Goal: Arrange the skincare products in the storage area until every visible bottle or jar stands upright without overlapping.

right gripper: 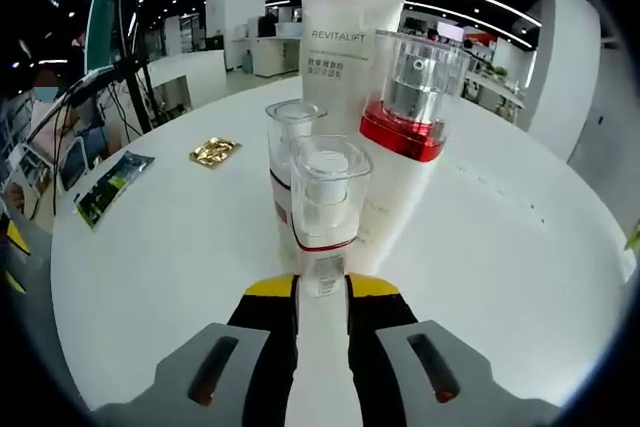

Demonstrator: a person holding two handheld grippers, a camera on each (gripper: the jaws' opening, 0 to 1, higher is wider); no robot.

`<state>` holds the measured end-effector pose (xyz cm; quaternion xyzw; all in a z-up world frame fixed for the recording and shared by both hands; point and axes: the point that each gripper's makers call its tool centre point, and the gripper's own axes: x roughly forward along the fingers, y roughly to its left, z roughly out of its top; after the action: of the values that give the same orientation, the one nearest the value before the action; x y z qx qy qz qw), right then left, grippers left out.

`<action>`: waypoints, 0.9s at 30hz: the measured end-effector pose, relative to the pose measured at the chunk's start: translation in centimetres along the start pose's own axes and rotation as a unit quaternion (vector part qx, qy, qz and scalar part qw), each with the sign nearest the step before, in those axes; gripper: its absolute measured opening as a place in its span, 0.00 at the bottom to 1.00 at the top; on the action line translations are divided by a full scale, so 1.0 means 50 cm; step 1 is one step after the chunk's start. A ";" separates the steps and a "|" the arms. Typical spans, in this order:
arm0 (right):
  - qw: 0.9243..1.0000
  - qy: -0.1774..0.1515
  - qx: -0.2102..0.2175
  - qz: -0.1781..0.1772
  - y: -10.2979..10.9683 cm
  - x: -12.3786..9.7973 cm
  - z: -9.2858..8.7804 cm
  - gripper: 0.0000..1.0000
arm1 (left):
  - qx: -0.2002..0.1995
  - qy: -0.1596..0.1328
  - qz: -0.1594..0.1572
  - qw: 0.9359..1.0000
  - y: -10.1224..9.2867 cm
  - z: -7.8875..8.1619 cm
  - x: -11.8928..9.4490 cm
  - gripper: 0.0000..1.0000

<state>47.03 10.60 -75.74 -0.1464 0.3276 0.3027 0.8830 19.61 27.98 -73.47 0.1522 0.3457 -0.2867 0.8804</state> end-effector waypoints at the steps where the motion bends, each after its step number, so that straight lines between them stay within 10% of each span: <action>1: 1.000 0.005 -0.002 -0.001 -0.002 -0.001 -0.005 0.16 | 0.001 -0.002 0.002 1.000 0.002 0.001 -0.001 0.28; 13: 0.998 0.019 0.049 0.041 0.030 -0.004 -0.022 0.21 | 0.003 -0.003 0.006 1.000 0.004 0.001 -0.001 0.28; 27: 0.998 0.010 0.066 -0.003 -0.021 -0.006 0.005 0.19 | 0.001 -0.008 0.010 1.000 0.007 0.005 -0.004 0.27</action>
<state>47.63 9.76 -75.30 -0.0920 0.3554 0.2762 0.8882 19.82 28.22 -73.15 0.1542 0.3368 -0.2795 0.8858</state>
